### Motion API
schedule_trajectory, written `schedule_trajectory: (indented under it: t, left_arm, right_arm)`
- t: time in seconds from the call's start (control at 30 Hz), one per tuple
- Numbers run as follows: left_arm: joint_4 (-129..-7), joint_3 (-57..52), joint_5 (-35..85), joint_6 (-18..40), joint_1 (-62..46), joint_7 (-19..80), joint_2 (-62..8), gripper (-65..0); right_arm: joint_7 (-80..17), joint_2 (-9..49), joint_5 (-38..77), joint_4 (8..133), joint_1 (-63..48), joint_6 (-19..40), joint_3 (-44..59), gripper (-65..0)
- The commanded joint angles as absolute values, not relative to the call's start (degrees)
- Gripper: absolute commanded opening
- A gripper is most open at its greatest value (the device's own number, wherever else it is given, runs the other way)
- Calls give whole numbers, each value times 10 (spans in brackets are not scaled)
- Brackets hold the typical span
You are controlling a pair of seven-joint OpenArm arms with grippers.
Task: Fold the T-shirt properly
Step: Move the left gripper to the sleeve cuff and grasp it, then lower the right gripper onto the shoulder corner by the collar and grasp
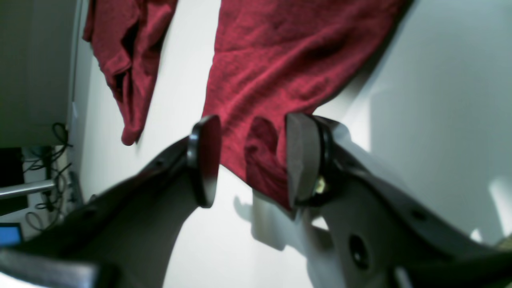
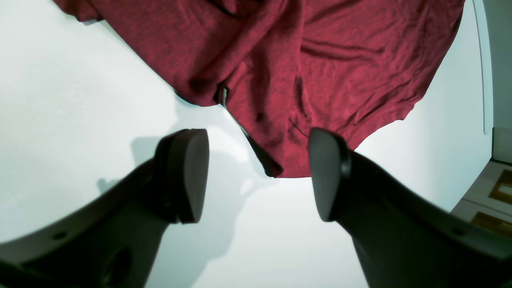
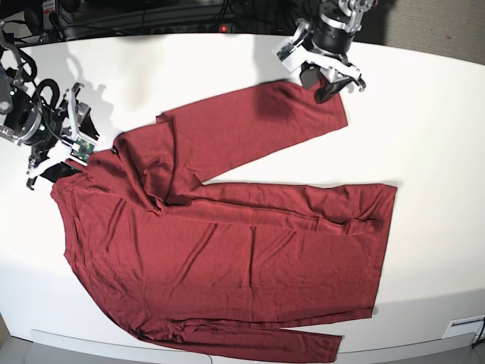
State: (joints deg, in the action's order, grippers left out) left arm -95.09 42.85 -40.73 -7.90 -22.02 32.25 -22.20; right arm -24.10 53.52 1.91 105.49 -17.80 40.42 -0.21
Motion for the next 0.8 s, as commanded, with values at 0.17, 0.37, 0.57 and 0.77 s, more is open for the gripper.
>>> schedule_trajectory:
  t: [0.17, 0.37, 0.57, 0.77]
  left_arm:
    - [-941, 428, -382, -60, -227, 376, -227, -495]
    - [-941, 428, -382, -60, -227, 373, -227, -650]
    - [-942, 428, -394, -60, -227, 380, -225, -650]
    - [-942, 428, -438, -60, -227, 385, -225, -650]
  right_arm:
    - [-236, 549, 22, 1063, -173, 400, 3, -262]
    - [-233, 549, 42, 1063, -173, 400, 4, -262]
    - [-223, 548, 75, 1063, -173, 400, 3, -262]
    - [-216, 548, -30, 1063, -173, 400, -23, -262]
